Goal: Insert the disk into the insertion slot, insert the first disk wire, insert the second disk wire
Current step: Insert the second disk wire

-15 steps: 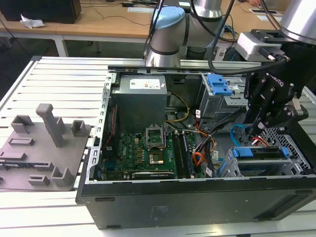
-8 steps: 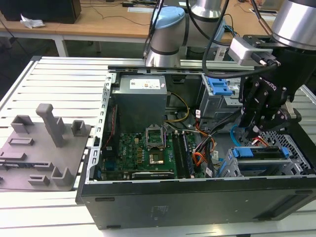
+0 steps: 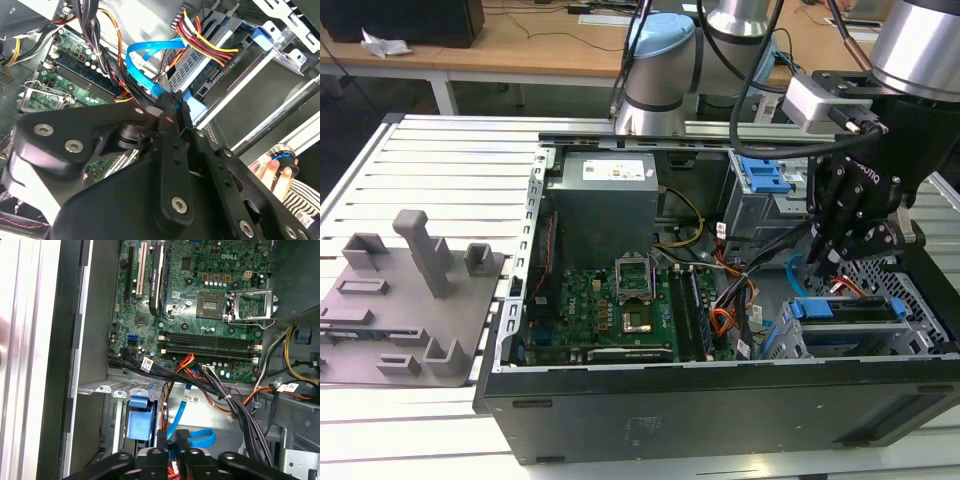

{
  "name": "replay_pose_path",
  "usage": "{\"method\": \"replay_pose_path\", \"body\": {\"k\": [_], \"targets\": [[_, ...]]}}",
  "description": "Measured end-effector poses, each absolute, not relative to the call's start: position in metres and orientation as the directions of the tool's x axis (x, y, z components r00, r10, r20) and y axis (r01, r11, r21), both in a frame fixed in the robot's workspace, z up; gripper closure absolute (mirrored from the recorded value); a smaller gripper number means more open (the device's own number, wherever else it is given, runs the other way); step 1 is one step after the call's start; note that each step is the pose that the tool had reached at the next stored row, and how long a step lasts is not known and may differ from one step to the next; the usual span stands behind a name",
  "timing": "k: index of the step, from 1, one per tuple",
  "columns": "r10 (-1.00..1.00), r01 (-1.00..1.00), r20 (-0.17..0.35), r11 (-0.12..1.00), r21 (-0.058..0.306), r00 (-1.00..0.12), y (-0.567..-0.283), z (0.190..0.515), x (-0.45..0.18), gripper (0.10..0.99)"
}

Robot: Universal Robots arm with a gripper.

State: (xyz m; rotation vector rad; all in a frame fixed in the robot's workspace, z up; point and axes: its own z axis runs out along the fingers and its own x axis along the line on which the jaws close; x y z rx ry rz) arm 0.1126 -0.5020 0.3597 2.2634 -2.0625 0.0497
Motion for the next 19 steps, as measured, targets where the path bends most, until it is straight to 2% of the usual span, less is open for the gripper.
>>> {"method": "replay_pose_path", "body": {"k": [1,10,19], "targets": [[-0.993,-0.995,0.077,-0.091,0.037,0.094,-0.502,0.36,0.113,0.925],[-0.992,-0.995,0.079,-0.091,0.037,0.094,-0.502,0.36,0.113,0.925],[-0.993,-0.995,0.077,-0.091,0.047,0.095,-0.502,0.357,0.143,0.925]]}}
